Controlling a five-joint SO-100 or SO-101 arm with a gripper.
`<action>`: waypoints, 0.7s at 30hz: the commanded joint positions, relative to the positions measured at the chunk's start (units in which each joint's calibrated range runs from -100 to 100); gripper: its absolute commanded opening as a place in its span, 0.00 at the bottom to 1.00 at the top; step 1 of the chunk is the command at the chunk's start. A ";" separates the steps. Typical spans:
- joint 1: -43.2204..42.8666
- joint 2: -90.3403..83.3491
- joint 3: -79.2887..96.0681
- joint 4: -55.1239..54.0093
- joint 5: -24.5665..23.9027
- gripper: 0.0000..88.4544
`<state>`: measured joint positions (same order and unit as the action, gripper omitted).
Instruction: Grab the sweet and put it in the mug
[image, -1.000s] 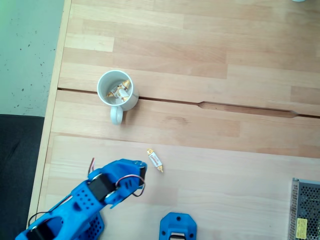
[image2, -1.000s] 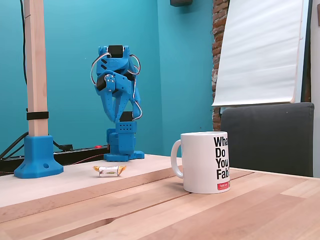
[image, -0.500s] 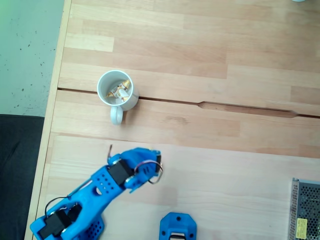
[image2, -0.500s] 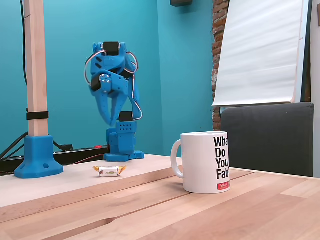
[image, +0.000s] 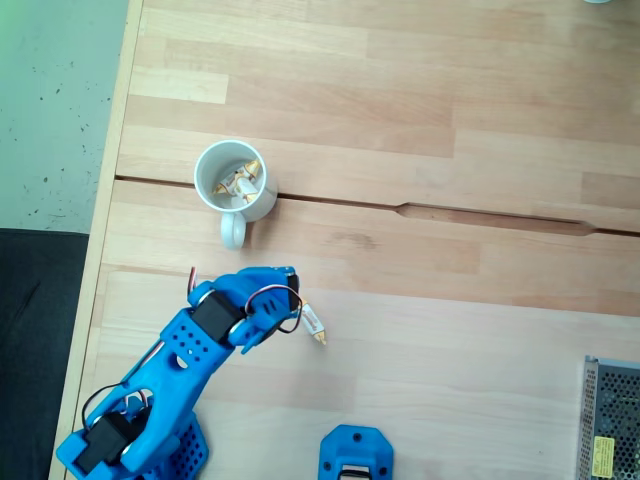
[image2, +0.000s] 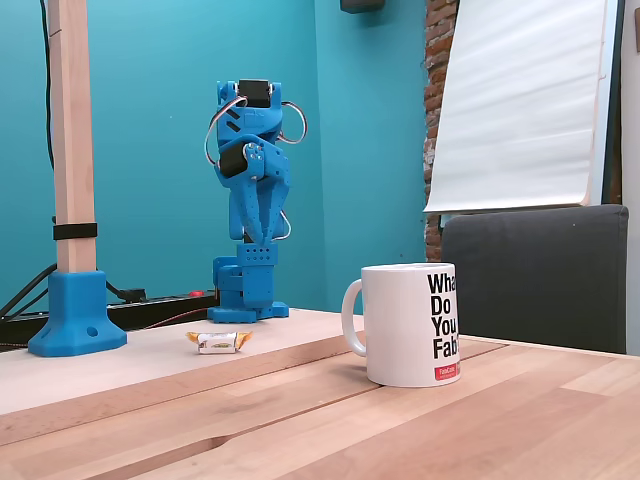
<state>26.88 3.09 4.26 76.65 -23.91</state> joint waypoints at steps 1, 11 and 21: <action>-0.45 -0.42 -2.21 0.37 0.15 0.00; 0.28 -0.33 1.36 0.37 0.05 0.03; 0.35 -0.42 12.24 0.29 0.34 0.23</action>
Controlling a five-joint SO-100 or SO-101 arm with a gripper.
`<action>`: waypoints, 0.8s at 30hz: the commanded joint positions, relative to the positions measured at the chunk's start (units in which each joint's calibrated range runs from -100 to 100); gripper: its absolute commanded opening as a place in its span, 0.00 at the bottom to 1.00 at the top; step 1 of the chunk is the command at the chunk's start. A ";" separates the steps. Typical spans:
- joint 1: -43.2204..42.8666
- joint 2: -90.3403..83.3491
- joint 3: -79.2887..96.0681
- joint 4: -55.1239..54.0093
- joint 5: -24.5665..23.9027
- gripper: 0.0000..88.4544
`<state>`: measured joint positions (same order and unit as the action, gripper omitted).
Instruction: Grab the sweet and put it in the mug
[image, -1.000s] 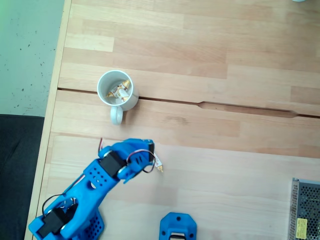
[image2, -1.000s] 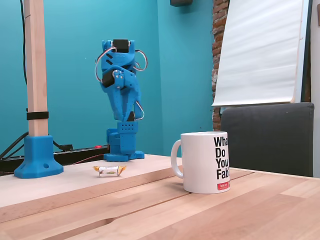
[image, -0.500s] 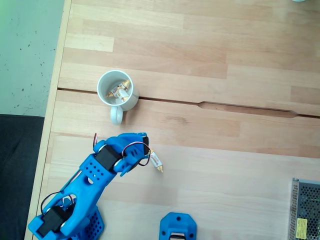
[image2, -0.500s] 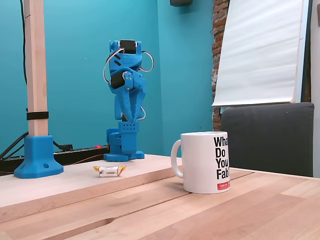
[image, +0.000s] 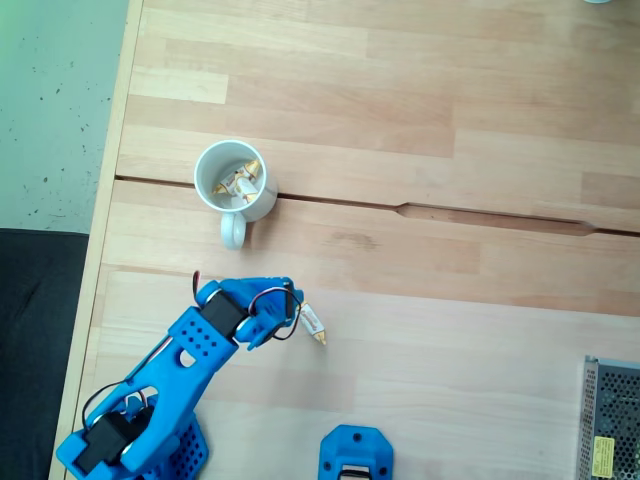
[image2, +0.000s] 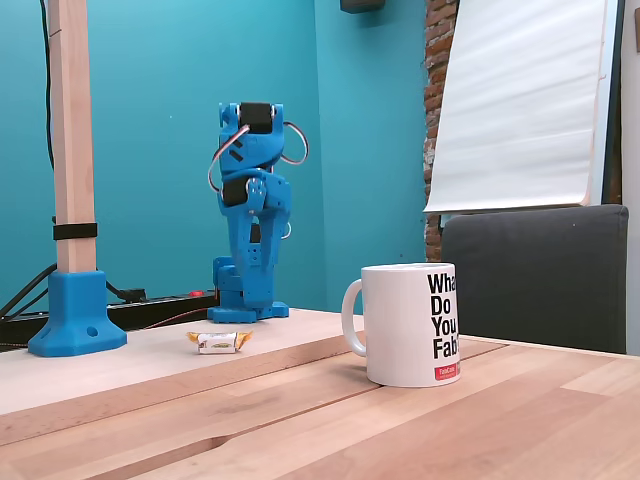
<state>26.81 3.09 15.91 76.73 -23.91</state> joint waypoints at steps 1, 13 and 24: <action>0.42 -0.42 0.95 0.21 0.34 0.23; 5.29 -0.42 6.92 -0.52 11.28 0.24; 9.43 0.10 3.36 -0.68 16.07 0.24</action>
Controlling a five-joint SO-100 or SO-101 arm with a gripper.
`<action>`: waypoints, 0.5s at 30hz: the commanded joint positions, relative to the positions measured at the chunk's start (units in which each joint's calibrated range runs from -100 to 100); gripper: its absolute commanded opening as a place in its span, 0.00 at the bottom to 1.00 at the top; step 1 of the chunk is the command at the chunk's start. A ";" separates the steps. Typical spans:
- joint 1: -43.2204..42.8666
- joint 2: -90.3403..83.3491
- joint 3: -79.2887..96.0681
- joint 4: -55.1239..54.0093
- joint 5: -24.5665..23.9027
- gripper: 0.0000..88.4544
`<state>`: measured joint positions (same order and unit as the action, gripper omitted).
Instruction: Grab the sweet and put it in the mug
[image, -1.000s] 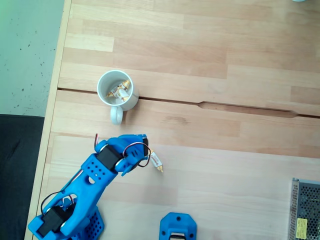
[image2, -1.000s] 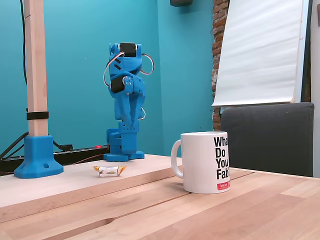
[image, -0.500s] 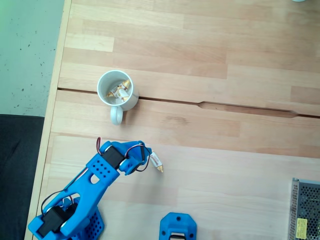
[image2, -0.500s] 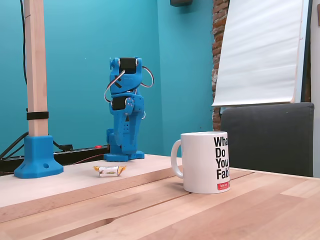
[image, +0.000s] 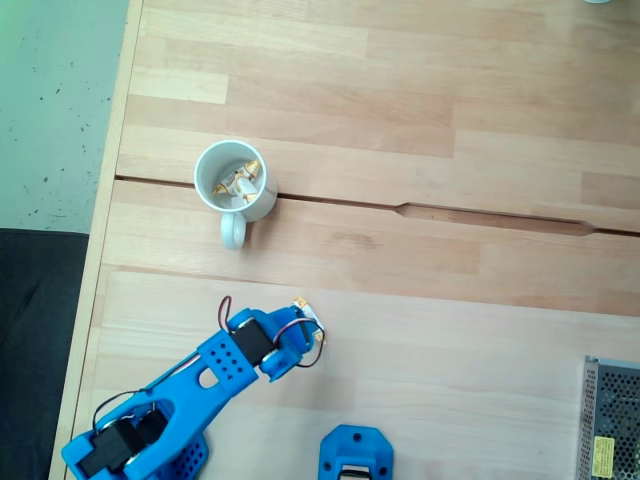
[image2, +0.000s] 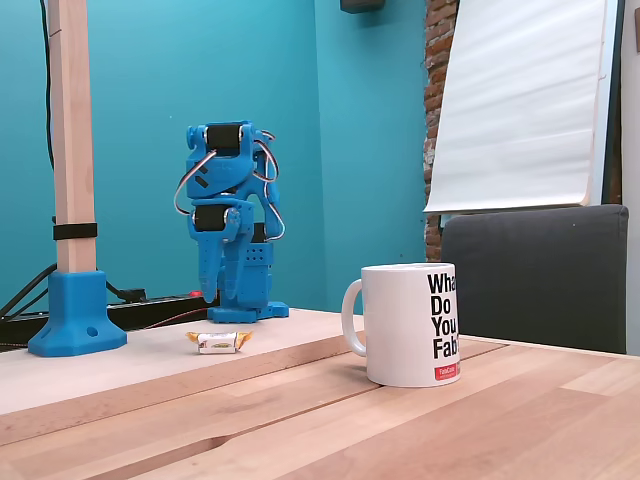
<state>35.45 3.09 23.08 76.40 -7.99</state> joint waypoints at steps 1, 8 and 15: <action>0.93 0.96 -4.71 -0.36 0.15 0.24; 1.30 9.22 -11.04 -0.36 0.10 0.24; 0.86 12.57 -11.93 -0.36 0.10 0.25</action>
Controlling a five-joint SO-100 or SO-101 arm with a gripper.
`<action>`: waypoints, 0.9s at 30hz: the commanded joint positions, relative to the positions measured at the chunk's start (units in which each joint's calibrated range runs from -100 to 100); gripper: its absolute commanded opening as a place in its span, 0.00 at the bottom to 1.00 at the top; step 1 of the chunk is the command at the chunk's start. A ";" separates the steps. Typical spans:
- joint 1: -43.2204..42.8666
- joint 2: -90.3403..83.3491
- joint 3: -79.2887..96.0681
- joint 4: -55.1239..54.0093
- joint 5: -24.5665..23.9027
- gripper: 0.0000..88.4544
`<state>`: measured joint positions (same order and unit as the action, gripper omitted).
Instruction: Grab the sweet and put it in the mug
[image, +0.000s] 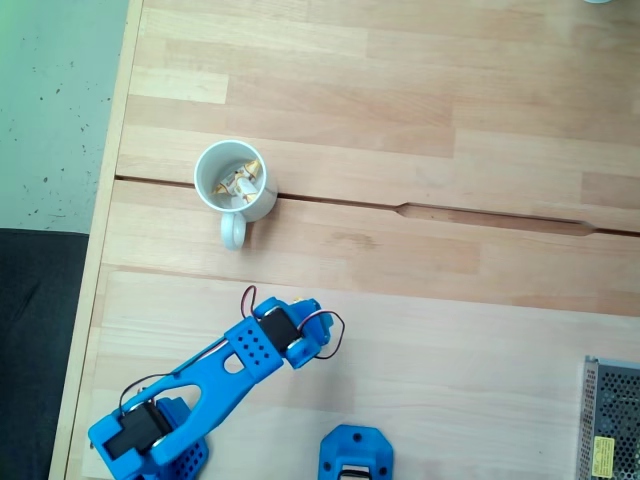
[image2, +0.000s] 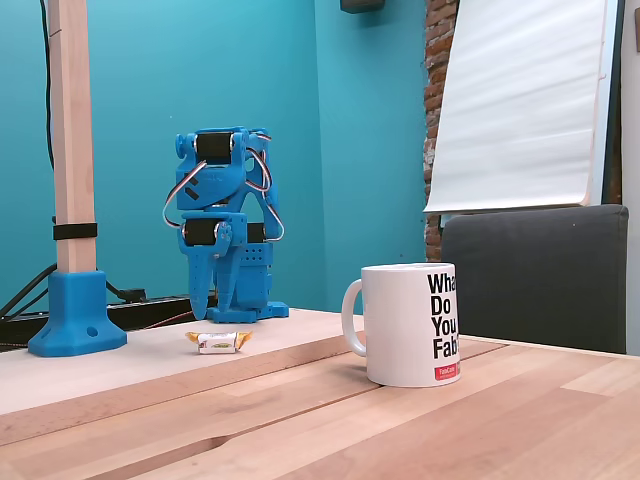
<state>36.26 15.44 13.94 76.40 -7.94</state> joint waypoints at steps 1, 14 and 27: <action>0.05 0.74 -2.70 -0.36 0.05 0.25; -0.02 5.47 -6.45 -0.36 0.10 0.24; 0.48 6.68 -7.96 -0.36 0.10 0.24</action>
<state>36.26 22.71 8.47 76.40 -7.94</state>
